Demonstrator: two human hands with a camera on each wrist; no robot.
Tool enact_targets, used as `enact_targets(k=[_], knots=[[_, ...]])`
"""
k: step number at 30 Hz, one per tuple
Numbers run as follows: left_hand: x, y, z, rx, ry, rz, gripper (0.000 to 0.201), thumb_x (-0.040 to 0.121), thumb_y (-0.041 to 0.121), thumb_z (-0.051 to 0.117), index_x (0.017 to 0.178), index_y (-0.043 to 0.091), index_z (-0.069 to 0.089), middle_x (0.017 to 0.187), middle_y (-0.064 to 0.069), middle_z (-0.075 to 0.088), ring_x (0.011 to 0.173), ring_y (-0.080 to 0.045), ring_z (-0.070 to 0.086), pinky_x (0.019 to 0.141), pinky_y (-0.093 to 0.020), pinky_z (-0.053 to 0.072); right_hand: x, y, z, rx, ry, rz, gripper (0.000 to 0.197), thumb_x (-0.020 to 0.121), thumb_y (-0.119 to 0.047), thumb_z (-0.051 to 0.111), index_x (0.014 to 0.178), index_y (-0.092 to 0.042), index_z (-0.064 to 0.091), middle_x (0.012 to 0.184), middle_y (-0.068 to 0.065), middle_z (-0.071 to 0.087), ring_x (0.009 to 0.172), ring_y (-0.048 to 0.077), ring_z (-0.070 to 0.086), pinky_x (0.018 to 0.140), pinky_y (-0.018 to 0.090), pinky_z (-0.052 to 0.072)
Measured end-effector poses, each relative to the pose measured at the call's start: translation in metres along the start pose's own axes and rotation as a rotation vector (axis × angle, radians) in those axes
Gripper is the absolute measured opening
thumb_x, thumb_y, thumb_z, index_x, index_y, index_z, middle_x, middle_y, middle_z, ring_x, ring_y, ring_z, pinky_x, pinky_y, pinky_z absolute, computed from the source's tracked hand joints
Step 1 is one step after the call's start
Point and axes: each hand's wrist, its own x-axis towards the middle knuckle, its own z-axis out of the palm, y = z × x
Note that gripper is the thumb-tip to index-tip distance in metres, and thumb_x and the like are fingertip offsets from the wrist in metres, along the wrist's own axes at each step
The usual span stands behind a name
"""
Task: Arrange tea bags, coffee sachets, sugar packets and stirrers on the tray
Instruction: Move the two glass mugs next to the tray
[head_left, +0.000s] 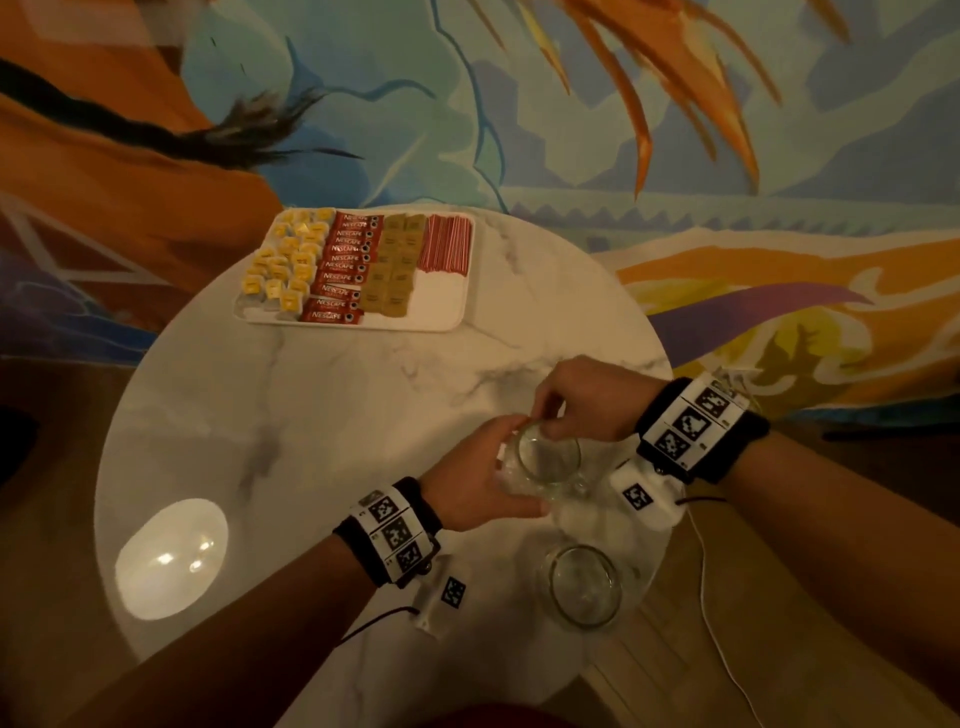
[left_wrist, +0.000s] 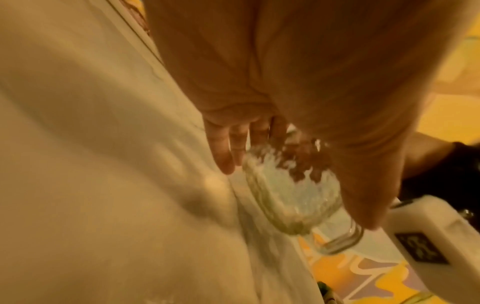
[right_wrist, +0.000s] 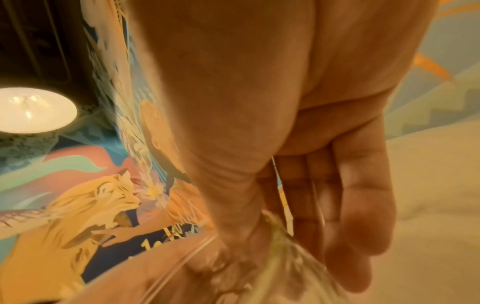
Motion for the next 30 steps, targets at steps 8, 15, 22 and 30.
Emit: enact_targets(k=[8,15,22,30], knots=[[-0.02,-0.014,-0.005,-0.012,0.245,-0.011,0.07,0.068,0.034,0.092,0.127,0.03,0.054,0.121,0.016,0.064,0.111,-0.001,0.062,0.093,-0.032,0.054,-0.021,-0.04,-0.009,-0.152,0.084,-0.156,0.039,0.088,-0.056,0.066,0.113,-0.026,0.067,0.099,-0.011,0.067,0.075,0.005,0.055,0.071,0.027,0.047],[-0.035,-0.038,-0.034,0.059,0.379,-0.098,0.079,0.061,0.056,0.088,0.128,0.027,0.055,0.124,0.014,0.064,0.114,-0.002,0.062,0.098,-0.034,0.053,-0.071,-0.065,0.033,-0.293,-0.361,-0.292,0.061,0.083,-0.066,0.065,0.132,-0.03,0.058,0.126,-0.006,0.058,0.107,0.016,0.059,0.087,0.029,0.048],[-0.035,-0.035,-0.044,0.081,0.378,-0.076,0.075,0.063,0.054,0.085,0.127,0.027,0.056,0.123,0.014,0.063,0.115,0.0,0.06,0.098,-0.028,0.05,-0.073,-0.061,0.069,-0.505,-0.612,-0.244,0.082,0.078,-0.058,0.076,0.145,-0.024,0.042,0.135,0.003,0.049,0.11,0.026,0.058,0.084,0.037,0.05],[-0.039,-0.035,-0.056,0.138,0.438,-0.067,0.08,0.062,0.055,0.086,0.13,0.025,0.056,0.122,0.014,0.064,0.113,0.001,0.061,0.095,-0.019,0.048,-0.032,-0.051,0.046,-0.449,-0.46,-0.219,0.066,0.079,-0.043,0.073,0.137,-0.021,0.051,0.129,0.002,0.052,0.089,0.022,0.058,0.069,0.03,0.045]])
